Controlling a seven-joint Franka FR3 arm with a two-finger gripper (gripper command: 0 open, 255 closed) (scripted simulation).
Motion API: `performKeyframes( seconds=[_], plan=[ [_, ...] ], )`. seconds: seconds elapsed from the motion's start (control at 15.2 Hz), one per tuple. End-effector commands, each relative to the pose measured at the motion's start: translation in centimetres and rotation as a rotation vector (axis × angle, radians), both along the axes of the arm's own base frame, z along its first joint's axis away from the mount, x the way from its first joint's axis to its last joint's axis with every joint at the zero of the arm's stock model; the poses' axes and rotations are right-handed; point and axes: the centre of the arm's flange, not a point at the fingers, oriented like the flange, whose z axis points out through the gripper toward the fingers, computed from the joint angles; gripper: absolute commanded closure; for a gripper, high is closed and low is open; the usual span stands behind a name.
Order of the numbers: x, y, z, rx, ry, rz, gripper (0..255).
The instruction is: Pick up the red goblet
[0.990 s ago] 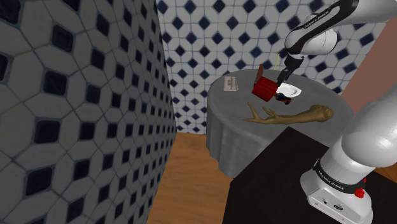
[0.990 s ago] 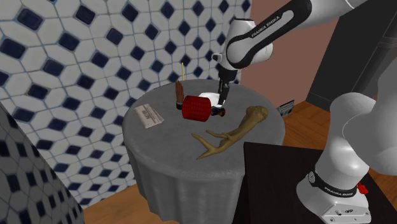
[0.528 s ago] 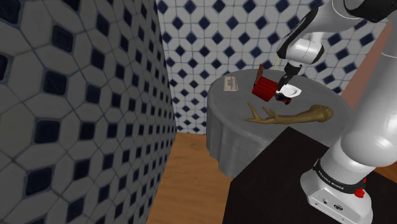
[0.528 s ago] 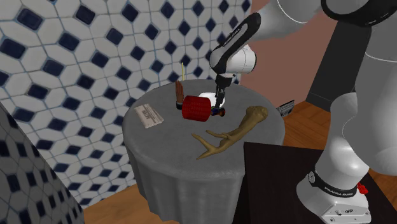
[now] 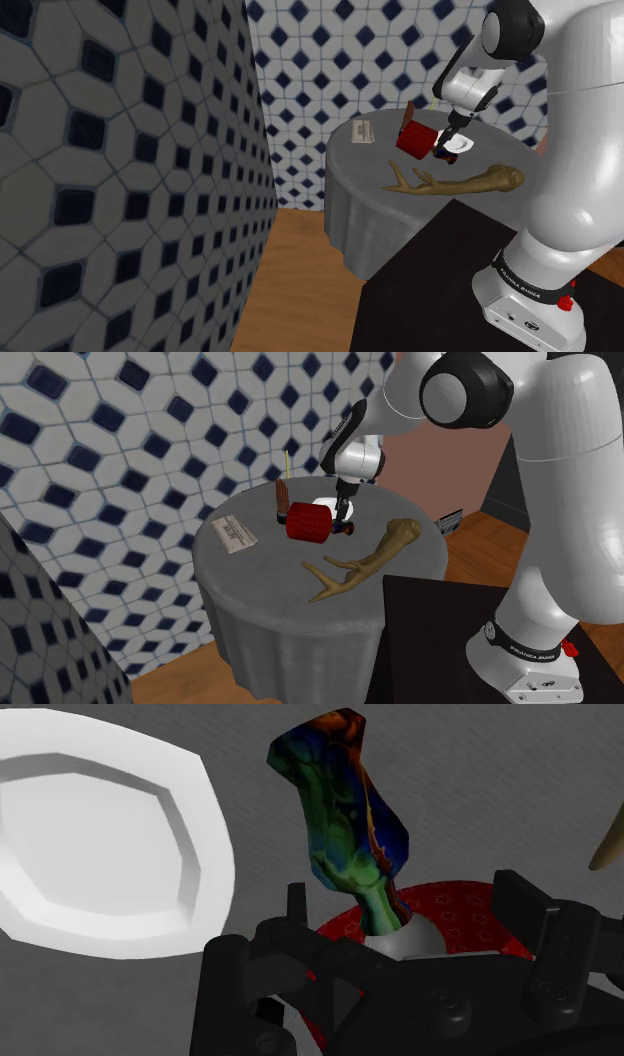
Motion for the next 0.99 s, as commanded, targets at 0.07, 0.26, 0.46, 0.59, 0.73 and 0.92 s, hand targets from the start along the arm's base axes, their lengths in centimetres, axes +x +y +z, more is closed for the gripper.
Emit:
performKeyframes(
  seconds=[0.07, 0.26, 0.46, 0.59, 0.73, 0.92],
  plan=[
    [0.3, -1.4, -1.9, 0.003, -0.005, 0.0, 0],
    [0.3, -1.4, -3.5, 0.003, -0.005, 0.0, 0],
    [0.3, -1.4, -5.4, 0.003, -0.005, 0.0, 0],
    [0.3, -1.4, -5.4, 0.003, -0.005, 0.0, 0],
    [0.3, -1.4, -5.4, 0.003, -0.005, 0.0, 255],
    [0.4, -1.4, -5.4, 0.003, -0.005, 0.0, 255]
  ],
)
